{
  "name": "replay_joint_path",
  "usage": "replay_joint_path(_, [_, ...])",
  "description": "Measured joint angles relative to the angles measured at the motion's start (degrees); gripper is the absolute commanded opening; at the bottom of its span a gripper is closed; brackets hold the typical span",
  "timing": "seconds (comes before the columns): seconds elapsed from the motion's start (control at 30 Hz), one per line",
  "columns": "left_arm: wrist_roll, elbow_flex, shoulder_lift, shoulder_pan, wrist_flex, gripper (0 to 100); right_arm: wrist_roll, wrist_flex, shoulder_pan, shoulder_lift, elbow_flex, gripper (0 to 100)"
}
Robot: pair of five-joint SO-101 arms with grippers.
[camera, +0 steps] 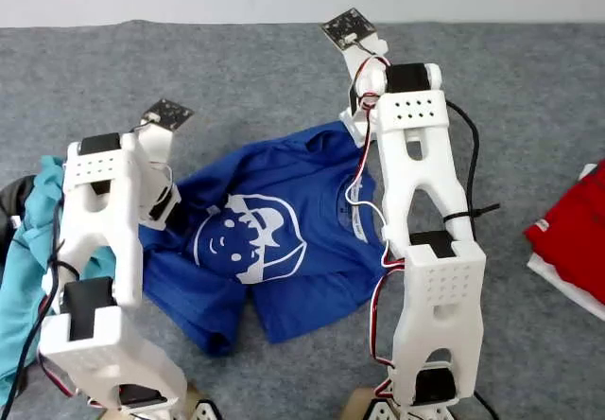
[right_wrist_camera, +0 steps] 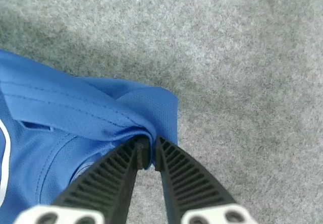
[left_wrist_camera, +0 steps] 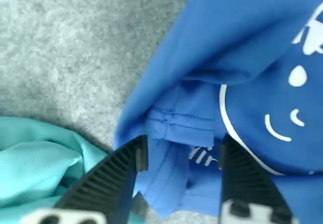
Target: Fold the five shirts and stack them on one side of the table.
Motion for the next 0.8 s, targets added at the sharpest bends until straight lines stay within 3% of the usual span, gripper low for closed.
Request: replay_joint_path(0.8, [0.18,-8.62,10.02,2.29,-3.43,23,0.00,0.79,0.00,0.00,0.00,1.0])
